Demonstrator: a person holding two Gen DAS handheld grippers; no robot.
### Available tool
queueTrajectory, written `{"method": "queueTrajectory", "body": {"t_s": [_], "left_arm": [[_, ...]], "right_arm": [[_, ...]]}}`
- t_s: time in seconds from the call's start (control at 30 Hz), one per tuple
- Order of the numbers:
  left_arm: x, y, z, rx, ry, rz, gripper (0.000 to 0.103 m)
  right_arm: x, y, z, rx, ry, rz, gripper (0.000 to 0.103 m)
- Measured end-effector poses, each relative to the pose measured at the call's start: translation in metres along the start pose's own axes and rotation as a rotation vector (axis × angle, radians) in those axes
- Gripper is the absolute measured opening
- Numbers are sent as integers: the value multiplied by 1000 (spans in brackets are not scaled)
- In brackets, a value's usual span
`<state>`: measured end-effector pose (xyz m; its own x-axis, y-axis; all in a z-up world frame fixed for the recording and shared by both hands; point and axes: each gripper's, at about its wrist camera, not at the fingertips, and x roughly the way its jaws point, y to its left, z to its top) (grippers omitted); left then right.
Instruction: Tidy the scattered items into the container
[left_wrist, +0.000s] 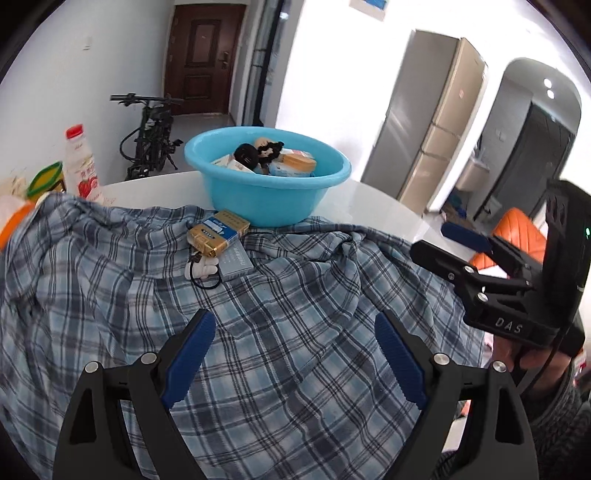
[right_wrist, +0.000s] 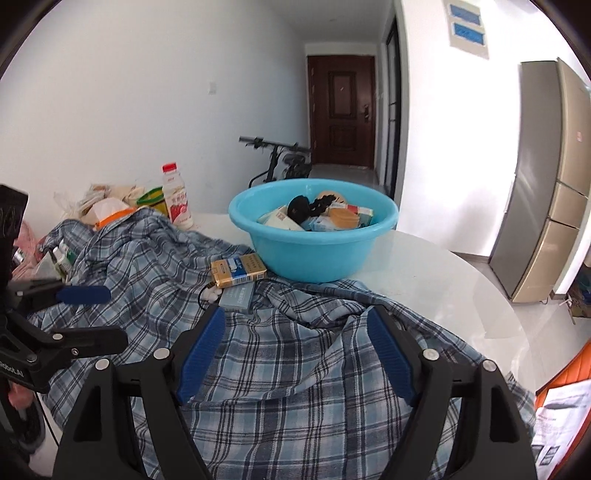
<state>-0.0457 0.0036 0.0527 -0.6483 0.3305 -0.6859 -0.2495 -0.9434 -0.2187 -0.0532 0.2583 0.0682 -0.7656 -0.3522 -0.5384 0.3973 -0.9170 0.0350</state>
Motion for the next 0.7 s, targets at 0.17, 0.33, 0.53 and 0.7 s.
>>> {"method": "queueTrajectory", "body": {"t_s": [0.17, 0.33, 0.53, 0.7], "left_arm": [[6, 10, -29, -46, -136, 96, 90], [24, 19, -42, -38, -244, 194, 90], [41, 34, -44, -60, -322, 222, 90], [45, 36, -45, -53, -396, 263, 90]], "right_arm": [[-3, 8, -25, 10, -135, -115, 78], [4, 16, -45, -14, -218, -169, 78], [19, 10, -56, 53, -218, -169, 81], [14, 19, -66, 37, -407, -288, 87]]}}
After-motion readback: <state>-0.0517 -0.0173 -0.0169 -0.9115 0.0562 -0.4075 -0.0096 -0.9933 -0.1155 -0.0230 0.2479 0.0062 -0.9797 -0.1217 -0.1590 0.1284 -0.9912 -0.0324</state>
